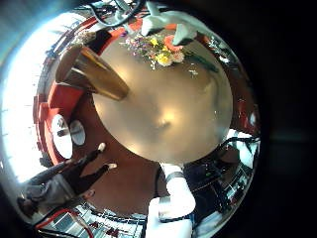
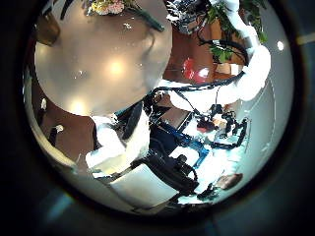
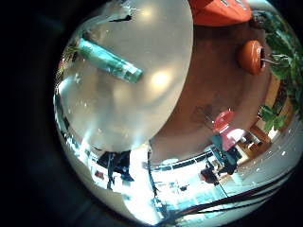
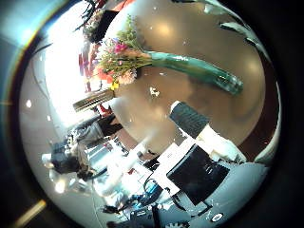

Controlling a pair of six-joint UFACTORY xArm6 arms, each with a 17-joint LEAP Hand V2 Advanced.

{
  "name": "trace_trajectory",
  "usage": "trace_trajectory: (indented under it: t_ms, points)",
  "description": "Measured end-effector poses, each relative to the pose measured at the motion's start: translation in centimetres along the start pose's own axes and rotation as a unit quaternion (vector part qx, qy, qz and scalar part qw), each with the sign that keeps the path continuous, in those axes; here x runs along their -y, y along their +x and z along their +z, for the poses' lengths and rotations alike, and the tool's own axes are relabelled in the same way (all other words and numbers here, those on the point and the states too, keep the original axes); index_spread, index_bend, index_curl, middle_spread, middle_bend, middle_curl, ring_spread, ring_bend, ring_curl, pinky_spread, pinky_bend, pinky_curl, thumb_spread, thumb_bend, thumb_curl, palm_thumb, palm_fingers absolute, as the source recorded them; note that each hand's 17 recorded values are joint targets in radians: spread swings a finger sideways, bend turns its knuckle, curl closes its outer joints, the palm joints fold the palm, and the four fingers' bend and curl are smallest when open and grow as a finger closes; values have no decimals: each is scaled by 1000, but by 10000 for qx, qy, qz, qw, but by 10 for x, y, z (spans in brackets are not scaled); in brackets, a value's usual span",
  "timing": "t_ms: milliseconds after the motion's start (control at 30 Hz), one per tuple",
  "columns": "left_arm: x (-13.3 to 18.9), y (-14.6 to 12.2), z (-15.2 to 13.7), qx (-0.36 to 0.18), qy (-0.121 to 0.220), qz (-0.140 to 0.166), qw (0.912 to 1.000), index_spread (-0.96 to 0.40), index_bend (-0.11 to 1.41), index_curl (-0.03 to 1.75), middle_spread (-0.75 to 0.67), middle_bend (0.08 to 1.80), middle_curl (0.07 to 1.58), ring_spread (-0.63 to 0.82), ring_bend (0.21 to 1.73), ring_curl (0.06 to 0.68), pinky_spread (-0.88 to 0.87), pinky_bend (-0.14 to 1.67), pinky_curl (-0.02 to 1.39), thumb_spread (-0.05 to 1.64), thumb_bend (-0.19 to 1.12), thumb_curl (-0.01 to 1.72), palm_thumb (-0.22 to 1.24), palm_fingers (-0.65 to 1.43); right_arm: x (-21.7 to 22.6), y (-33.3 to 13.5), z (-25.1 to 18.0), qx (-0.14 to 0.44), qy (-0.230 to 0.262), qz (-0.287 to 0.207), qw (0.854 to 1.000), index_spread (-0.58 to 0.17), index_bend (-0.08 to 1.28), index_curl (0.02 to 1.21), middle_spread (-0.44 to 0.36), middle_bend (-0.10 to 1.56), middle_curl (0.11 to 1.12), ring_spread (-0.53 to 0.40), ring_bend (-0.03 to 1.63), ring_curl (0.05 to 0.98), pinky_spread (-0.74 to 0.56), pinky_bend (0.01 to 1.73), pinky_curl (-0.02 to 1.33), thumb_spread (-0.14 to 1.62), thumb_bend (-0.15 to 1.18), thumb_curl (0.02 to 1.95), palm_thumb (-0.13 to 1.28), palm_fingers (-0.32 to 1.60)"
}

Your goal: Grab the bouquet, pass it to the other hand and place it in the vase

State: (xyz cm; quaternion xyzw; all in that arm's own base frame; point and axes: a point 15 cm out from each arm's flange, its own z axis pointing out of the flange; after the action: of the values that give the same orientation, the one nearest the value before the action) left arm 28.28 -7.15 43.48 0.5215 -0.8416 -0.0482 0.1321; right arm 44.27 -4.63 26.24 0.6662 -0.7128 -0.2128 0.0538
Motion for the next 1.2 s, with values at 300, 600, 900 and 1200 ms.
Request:
trace_trajectory:
  t_ms: [300, 600, 900, 1200]
  points:
    - [-5, -2, 0, -24, 66, -57, 10000, -34, 202, 441, 361, 184, 310, 529, 442, 201, 499, 178, 244, 1109, -22, 313, 331, 169, 24, -5, 31, -41, -171, 68, 9998, -201, 170, 307, -54, 453, 480, -176, 981, 391, -83, 777, 206, 1037, -24, 437, 637, 273]
    - [-8, -3, -1, 6, 86, -105, 9999, -37, 210, 440, 361, 183, 308, 533, 450, 202, 498, 179, 247, 1109, -22, 314, 331, 172, 33, 0, 50, -114, -307, 256, 9991, -181, 189, 335, -44, 505, 494, -160, 951, 393, -44, 752, 181, 1035, -25, 442, 629, 273]
    - [-8, -1, -1, 3, 82, -118, 9999, -36, 213, 441, 360, 185, 307, 533, 450, 201, 498, 178, 247, 1109, -22, 314, 331, 173, 45, 12, 74, -83, -461, 373, 9982, -179, 192, 369, -54, 508, 497, -158, 919, 395, -17, 721, 164, 1033, -25, 443, 632, 269]
    - [-7, -3, 0, 1, 66, -141, 9999, -35, 213, 441, 360, 185, 307, 533, 450, 201, 498, 178, 247, 1110, -20, 315, 333, 173, 47, 15, 80, -110, -514, 385, 9979, -185, 183, 383, -79, 530, 511, -179, 937, 407, -33, 727, 152, 1029, -24, 442, 640, 324]
